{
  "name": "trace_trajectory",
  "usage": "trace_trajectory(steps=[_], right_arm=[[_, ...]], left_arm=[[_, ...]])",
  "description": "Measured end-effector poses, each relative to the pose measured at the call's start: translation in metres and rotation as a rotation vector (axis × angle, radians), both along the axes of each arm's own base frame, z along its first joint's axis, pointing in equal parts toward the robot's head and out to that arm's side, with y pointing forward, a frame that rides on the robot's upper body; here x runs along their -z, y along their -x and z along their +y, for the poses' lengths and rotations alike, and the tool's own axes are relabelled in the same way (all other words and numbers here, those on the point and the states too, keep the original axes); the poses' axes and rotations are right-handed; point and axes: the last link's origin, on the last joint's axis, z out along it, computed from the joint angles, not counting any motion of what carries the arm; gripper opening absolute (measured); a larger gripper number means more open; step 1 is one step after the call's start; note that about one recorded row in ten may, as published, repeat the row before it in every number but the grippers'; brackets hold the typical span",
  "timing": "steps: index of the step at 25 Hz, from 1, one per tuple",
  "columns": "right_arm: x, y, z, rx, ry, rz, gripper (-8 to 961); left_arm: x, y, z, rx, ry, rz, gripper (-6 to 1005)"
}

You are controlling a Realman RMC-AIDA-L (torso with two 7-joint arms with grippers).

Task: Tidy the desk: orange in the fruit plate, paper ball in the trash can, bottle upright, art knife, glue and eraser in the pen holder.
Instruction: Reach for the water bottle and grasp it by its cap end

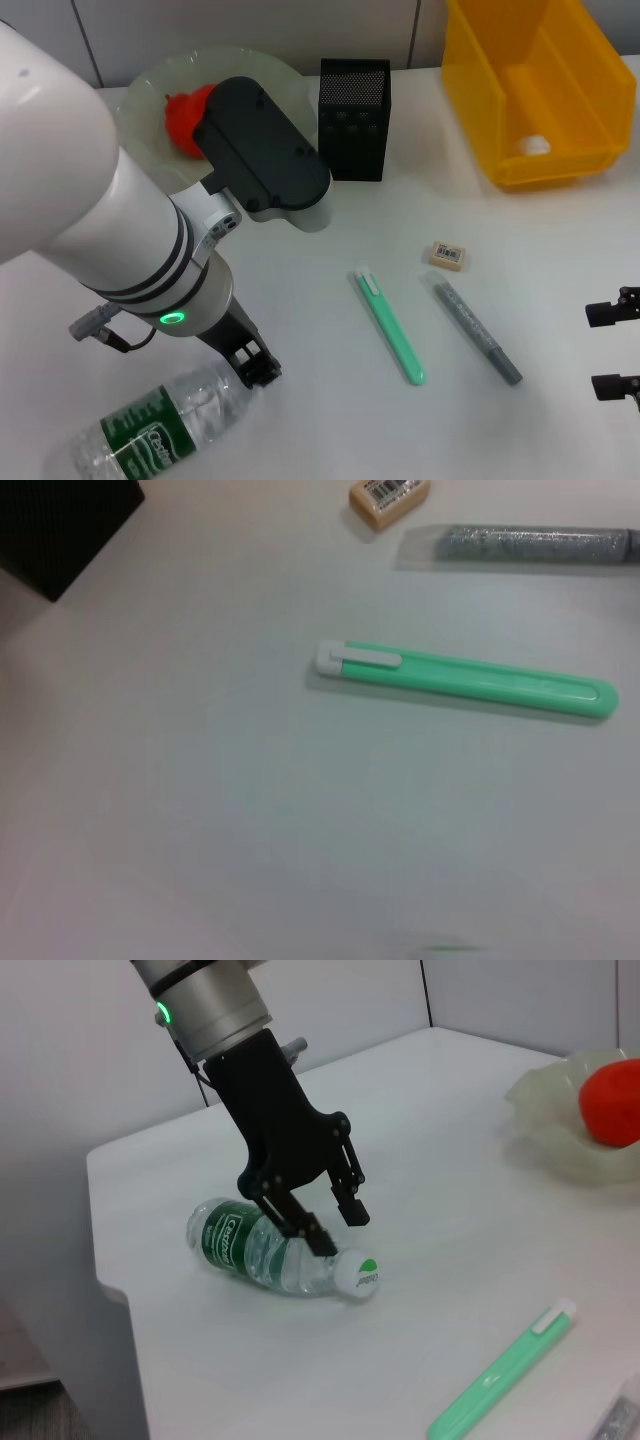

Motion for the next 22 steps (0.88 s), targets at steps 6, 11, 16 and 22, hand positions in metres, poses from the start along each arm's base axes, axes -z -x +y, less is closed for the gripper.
trace_trajectory(steps=[6, 11, 16, 22], right_arm=[[0.001, 0.002, 0.003, -0.006, 0.001, 0.001, 825], [0.002, 0.004, 0.005, -0.013, 0.004, 0.002, 824], [0.003, 0.005, 0.005, -0.015, 0.005, 0.004, 824], [0.003, 0.005, 0.006, -0.015, 0.004, 0.003, 823]], left_arm=[[0.0, 0.001, -0.001, -0.02, 0.016, 0.013, 419], [0.001, 0.001, 0.002, -0.02, 0.011, 0.011, 616], [0.009, 0.008, 0.008, -0.029, 0.019, 0.045, 753], [0.013, 0.008, 0.012, -0.022, 0.018, 0.054, 778]])
